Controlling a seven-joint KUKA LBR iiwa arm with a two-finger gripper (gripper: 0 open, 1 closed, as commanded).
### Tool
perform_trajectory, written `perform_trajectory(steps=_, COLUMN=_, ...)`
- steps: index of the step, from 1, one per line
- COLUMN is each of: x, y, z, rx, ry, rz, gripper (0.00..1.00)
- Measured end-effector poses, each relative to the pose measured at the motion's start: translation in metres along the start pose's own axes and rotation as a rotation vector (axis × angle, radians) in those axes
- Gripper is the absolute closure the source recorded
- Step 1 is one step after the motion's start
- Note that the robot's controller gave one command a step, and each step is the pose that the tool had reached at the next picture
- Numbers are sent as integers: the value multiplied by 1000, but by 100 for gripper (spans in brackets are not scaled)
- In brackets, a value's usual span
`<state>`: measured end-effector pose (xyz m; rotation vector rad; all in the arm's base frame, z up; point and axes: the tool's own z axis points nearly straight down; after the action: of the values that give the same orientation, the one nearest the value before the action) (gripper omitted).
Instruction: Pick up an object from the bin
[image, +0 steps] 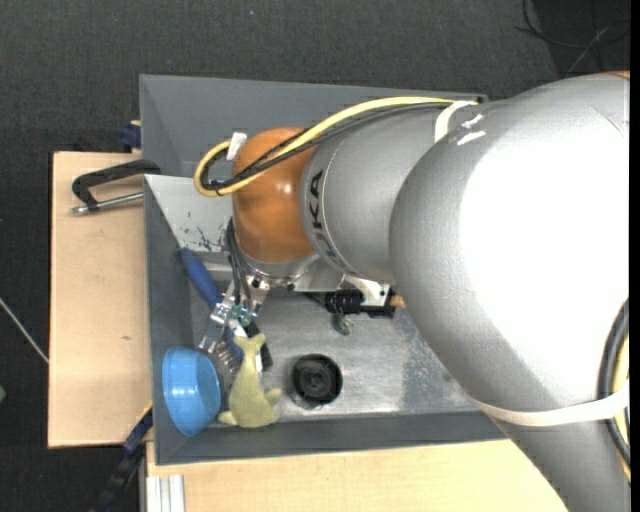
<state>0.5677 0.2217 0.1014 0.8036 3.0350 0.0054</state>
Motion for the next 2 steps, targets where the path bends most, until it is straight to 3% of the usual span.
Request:
perform_trajectory(steps=1, x=8, y=5, z=-1, rx=0, ry=0, rz=154, gripper=0)
perform_trajectory(steps=2, x=19, y=0, z=28, rx=7, ry=-3, rz=434, gripper=0)
